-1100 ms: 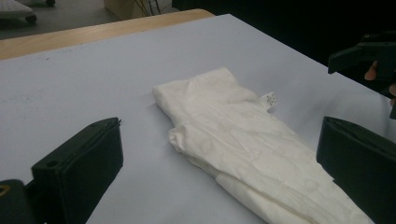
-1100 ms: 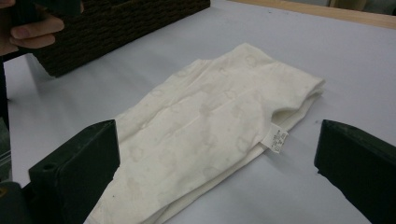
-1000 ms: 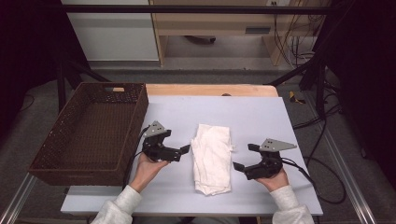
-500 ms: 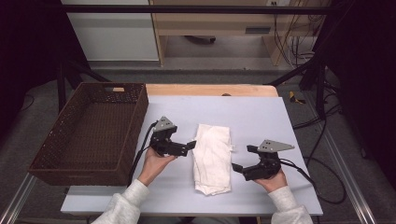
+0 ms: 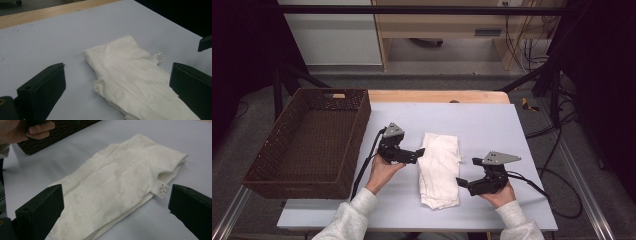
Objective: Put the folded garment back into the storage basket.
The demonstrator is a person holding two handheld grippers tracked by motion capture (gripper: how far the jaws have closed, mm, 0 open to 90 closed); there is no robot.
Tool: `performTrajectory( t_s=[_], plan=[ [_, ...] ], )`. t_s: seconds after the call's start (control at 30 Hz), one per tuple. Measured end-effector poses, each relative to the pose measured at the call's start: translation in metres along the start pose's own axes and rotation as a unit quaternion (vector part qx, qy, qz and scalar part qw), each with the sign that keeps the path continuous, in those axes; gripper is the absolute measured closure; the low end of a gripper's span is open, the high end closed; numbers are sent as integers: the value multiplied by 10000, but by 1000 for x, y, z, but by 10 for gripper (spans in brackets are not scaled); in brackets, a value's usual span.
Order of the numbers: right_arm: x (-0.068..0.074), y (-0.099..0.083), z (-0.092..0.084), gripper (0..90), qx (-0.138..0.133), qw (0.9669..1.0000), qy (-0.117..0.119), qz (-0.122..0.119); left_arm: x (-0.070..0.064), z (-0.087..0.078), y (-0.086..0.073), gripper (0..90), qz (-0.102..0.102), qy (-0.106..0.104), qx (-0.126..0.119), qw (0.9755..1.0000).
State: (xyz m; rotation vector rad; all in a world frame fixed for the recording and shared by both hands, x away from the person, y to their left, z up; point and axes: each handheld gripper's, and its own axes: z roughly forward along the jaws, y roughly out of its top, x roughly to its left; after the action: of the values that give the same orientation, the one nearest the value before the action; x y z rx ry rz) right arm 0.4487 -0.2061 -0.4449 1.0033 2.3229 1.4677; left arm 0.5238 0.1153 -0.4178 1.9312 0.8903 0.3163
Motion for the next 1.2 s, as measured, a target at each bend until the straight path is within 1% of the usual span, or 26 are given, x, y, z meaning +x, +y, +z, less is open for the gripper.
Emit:
performTrajectory(
  t_s=[0.17, 0.3, 0.5, 0.63, 0.67, 0.7, 0.73, 0.77, 0.9, 0.97, 1.03, 1.1, 1.2],
  plan=[
    [1, -1, 2, 8, 37, 10000, -4, 10, 1, 7, 0, 5, -32, 31, 30, 10000],
    [2, -1, 4, 8, 53, 10000, -4, 3, 1, 12, -1, 5, -21, 75, 87, 9999],
    [3, -2, 8, 8, 126, 9999, 11, -15, 0, 27, -4, 5, 15, 188, 260, 9995],
    [4, -2, 9, 8, 146, 9999, -1, -24, 0, 32, -6, 5, -49, 158, 292, 9994],
    [4, -3, 10, 8, 166, 9999, -3, -27, 0, 35, -6, 5, -19, 199, 323, 9993],
    [4, -3, 10, 8, 174, 9998, -13, -23, 0, 35, -6, 5, -19, 199, 323, 9993],
    [4, -3, 11, 8, 182, 9998, -14, -20, 0, 38, -7, 6, -33, 214, 366, 9991],
    [4, -3, 12, 9, 190, 9998, -11, -17, 0, 40, -7, 7, -30, 270, 371, 9989],
    [5, -4, 13, 9, 230, 9997, -15, -40, 1, 44, -9, 25, -61, 320, 393, 9987],
    [6, -4, 14, 9, 228, 9997, -6, -32, 0, 48, -10, 45, -55, 375, 466, 9982],
    [6, -4, 14, 9, 235, 9997, -9, -38, 0, 50, -11, 50, -43, 381, 494, 9980],
    [6, -4, 14, 9, 233, 9997, -7, -37, 0, 55, -13, 76, -37, 466, 570, 9973],
    [6, -4, 14, 9, 251, 9997, -7, -31, 1, 60, -15, 102, -92, 502, 640, 9966]
  ],
)
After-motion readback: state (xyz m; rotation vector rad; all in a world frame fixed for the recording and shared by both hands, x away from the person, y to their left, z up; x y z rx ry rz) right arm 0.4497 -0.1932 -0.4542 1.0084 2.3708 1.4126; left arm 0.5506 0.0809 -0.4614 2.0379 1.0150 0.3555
